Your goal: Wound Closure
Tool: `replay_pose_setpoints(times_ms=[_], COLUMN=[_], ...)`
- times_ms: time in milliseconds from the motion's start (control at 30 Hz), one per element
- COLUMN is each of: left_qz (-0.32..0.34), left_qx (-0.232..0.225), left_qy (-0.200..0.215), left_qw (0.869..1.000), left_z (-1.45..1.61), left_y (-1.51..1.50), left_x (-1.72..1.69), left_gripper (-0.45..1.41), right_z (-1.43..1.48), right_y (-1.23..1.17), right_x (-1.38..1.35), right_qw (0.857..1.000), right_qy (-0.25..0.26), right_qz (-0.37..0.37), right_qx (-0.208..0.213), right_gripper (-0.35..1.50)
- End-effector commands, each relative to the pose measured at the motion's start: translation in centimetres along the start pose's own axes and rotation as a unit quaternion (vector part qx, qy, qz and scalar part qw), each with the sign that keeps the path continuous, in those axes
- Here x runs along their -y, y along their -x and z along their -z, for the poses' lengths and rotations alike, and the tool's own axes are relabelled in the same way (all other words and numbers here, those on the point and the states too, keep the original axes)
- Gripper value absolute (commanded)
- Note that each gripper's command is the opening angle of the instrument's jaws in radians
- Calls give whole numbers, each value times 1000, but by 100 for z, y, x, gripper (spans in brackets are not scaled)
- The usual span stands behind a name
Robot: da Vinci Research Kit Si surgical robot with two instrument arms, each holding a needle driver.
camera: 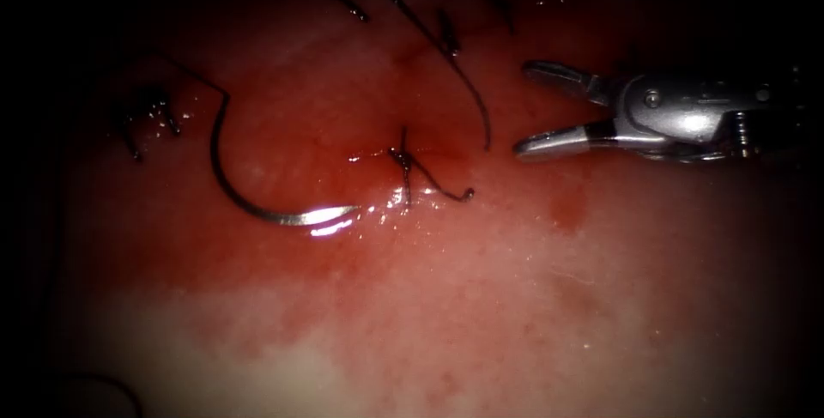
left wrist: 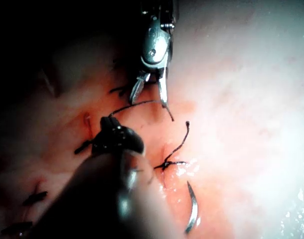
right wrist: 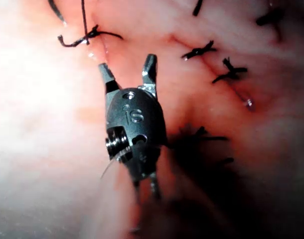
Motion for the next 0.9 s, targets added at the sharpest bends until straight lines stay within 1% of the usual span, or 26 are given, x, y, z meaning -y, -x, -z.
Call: replay_pose_setpoints(times_ms=[33,67,133,233,300,467,633,667,733,767,833,900], left_qz=[12,21,38,59,74,93,98,104,122,142,142,161], left_qx=[-8,-12,-26,-46,-58,-93,-110,-112,-98,-90,-76,-74], left_qy=[7,10,17,28,40,62,93,102,121,130,149,187], left_qw=[1000,1000,999,997,995,989,985,983,980,977,976,966], left_z=[-6,-4,3,12,19,36,41,39,32,29,21,16], left_y=[1,1,-2,-8,-10,-6,7,11,18,21,31,41], left_x=[-13,-19,-36,-64,-91,-155,-203,-215,-231,-237,-245,-244], left_gripper=[-45,-45,-45,-45,-45,-45,-45,-6,49,96,123,140], right_z=[20,32,45,57,61,56,41,38,31,28,22,17], right_y=[10,12,15,23,28,37,44,45,48,49,51,53], right_x=[-6,-10,-14,-16,-15,-9,2,4,10,13,19,24], right_qw=[1000,1000,1000,999,999,999,999,999,999,999,999,999], right_qy=[7,10,17,25,26,21,9,7,2,0,-7,-10], right_qz=[5,8,15,19,21,26,31,32,34,35,37,38], right_qx=[8,14,20,23,22,18,20,20,21,22,24,24], right_gripper=[136,136,136,135,135,135,135,135,135,135,135,135])
